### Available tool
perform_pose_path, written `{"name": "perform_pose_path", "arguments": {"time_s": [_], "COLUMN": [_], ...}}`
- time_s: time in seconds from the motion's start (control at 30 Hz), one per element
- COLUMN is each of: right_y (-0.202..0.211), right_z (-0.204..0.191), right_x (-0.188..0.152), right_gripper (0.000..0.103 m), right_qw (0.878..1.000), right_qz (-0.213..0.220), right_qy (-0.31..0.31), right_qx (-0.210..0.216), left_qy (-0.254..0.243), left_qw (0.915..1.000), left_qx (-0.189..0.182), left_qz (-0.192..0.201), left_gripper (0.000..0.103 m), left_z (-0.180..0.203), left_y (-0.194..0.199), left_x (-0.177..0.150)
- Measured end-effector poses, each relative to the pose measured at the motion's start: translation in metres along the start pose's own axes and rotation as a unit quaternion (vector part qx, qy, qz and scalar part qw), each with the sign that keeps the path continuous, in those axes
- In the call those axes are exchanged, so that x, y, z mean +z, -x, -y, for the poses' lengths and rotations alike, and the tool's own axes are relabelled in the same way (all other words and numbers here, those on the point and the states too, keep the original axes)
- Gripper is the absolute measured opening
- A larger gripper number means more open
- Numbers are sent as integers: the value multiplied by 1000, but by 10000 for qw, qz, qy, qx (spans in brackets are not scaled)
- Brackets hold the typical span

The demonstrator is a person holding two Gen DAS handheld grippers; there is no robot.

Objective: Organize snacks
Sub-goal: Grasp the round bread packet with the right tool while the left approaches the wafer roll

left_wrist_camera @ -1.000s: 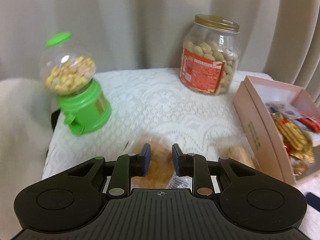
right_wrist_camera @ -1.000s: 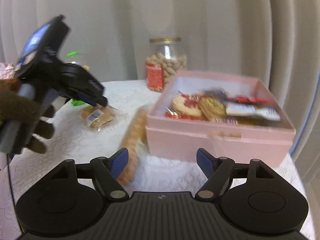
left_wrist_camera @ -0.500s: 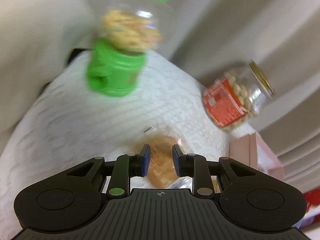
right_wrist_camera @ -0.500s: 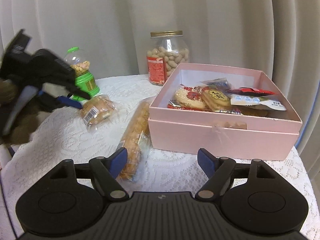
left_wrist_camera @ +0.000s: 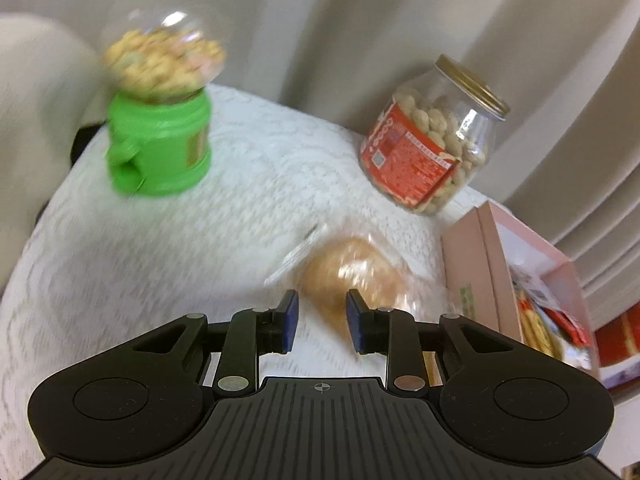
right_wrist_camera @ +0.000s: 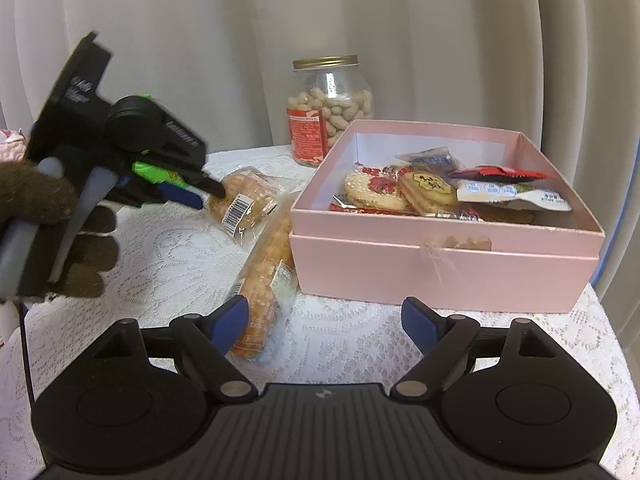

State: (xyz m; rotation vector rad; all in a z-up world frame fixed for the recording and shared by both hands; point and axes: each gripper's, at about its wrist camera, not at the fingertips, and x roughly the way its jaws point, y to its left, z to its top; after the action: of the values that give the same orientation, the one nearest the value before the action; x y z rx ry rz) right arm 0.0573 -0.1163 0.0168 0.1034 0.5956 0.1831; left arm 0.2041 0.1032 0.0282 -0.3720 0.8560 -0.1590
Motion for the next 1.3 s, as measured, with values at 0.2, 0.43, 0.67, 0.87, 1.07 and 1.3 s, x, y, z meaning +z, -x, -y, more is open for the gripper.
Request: {"name": "perform_pose_path", "arguments": {"time_s": [0.2, 0.43, 0.67, 0.87, 1.07, 1.3], "right_y": [0, -81, -166, -161, -106, -19], "right_z": [-35, -93, -103, -110, -123, -92], "right_x": [49, 112, 123, 118, 121, 108], "right_gripper": [84, 85, 85, 70, 53, 52], "right_qw": [9951, 9764, 9693, 9691, 9728, 9848], "right_qz": [30, -466, -1648, -1918, -1622, -1060], "right_qy": [890, 2095, 1825, 1542, 1582, 1316], "right_qx": [424, 259, 67, 147, 480, 411], "left_qy": [-71, -747, -895, -923, -1076, -897], "left_qw": [9994, 9969, 9957, 9953, 9938, 9944], "left_qx": [-184, 34, -243, -258, -219, -556], "left_qz": [288, 228, 42, 115, 148, 30], "left_gripper": [30, 30, 30, 30, 30, 30], "left_z": [-32, -43, -55, -56, -45, -35], "left_y": [39, 55, 54, 59, 65, 67], "left_x": [-30, -52, -63, -67, -71, -71]}}
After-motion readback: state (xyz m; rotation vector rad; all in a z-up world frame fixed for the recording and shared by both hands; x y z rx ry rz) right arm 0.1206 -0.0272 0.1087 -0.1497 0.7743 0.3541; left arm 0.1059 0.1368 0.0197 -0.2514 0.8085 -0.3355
